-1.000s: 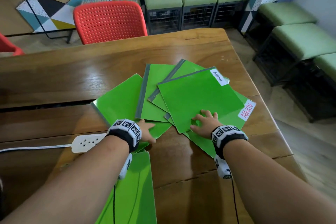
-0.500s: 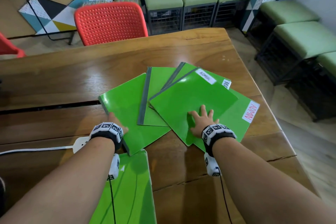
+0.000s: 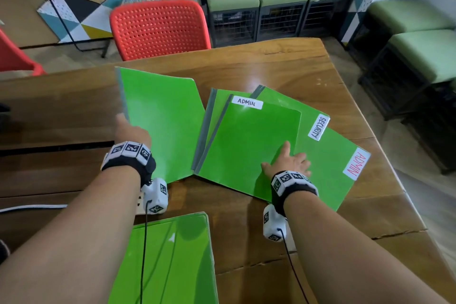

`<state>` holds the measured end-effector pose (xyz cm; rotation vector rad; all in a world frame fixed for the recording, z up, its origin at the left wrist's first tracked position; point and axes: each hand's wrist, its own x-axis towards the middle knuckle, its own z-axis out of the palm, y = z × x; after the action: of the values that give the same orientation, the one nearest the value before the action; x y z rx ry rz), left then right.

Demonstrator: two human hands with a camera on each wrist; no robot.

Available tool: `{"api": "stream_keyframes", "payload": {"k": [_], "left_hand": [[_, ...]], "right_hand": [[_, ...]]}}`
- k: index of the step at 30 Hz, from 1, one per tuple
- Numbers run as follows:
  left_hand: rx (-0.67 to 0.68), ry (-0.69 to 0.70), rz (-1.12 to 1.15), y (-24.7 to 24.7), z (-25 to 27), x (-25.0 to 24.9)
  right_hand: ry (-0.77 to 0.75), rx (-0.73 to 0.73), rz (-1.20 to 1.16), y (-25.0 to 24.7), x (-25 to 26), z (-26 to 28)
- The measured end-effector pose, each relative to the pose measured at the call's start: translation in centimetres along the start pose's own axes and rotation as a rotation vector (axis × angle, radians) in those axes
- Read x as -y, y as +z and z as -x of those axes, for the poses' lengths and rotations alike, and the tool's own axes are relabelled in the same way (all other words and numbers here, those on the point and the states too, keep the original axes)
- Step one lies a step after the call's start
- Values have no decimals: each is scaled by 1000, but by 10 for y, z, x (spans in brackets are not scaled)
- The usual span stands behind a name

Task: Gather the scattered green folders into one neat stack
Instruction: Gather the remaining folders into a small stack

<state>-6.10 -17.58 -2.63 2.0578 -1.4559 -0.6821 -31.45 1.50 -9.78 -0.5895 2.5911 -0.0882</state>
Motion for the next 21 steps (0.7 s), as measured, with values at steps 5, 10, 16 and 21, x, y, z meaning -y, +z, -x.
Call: {"api": "stream_keyframes", "payload": {"k": [5,10,16,21], "left_hand": [[-199,-86,159,-37,-8,-1],[-356,-117,287,-65,-9,5],[-375,-127,334,-67,-8,12],[-186,-108,379,-45,-18,15]], "right_hand": [[238,85,-216,-8,4,-6],[261,116,-245,-16,8,-7],[176,73,-191,-4,22,5],[190,125,-160,-10,22,-2]]}}
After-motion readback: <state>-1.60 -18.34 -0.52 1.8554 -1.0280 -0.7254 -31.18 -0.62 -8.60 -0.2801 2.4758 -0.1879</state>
